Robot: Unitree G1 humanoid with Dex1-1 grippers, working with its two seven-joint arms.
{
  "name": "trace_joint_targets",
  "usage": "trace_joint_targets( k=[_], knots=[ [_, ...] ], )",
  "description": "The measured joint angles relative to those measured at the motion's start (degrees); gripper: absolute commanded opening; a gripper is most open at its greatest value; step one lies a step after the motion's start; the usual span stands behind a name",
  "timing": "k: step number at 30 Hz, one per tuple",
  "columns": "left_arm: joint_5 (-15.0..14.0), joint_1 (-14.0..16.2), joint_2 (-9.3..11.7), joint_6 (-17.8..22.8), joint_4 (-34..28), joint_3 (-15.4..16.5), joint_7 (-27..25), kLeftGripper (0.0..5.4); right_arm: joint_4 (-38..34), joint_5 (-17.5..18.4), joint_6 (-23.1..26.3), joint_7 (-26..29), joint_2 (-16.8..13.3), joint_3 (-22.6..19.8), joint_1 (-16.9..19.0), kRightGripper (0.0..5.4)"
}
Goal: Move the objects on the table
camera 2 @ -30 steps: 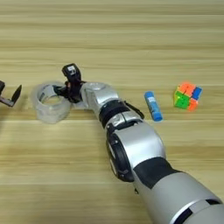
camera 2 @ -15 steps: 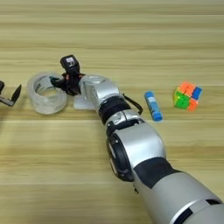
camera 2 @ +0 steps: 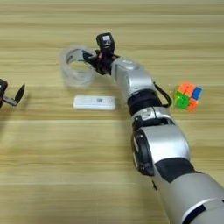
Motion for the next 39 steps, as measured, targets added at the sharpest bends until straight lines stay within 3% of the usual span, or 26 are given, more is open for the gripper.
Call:
trace_joint_targets(
  k=[3,8,17,36,37,39],
  knots=[
    [0.0,0.02,-0.09,0.05,-0.07,0.0,0.19,5.4,4.31,-0.02,-3.09,-2.55,-1.99,-1.23,-0.27,1.56],
    [0.0,0.04,-0.12,0.04,-0.06,0.0,0.23,5.4,11.77,-0.01,-8.28,-5.29,-2.59,-2.68,-0.76,1.56],
    [-0.01,0.04,-0.12,0.02,-0.03,0.0,0.2,5.4,18.97,0.0,-12.85,-8.92,-4.3,-4.88,-1.64,1.56],
    [-0.06,0.1,-0.14,0.01,0.23,0.01,0.18,5.4,21.84,-1.76,-12.81,-13.18,-5.19,-4.58,-1.73,1.56],
    [-0.08,0.17,-0.15,0.01,0.23,0.03,0.18,5.4,21.91,-1.78,-12.8,-13.22,-5.16,-4.58,-1.71,1.93],
    [-0.12,0.38,-0.14,0.01,0.23,0.05,0.17,5.4,21.95,-1.81,-12.8,-13.26,-5.04,-4.58,-1.64,2.09]
  ],
)
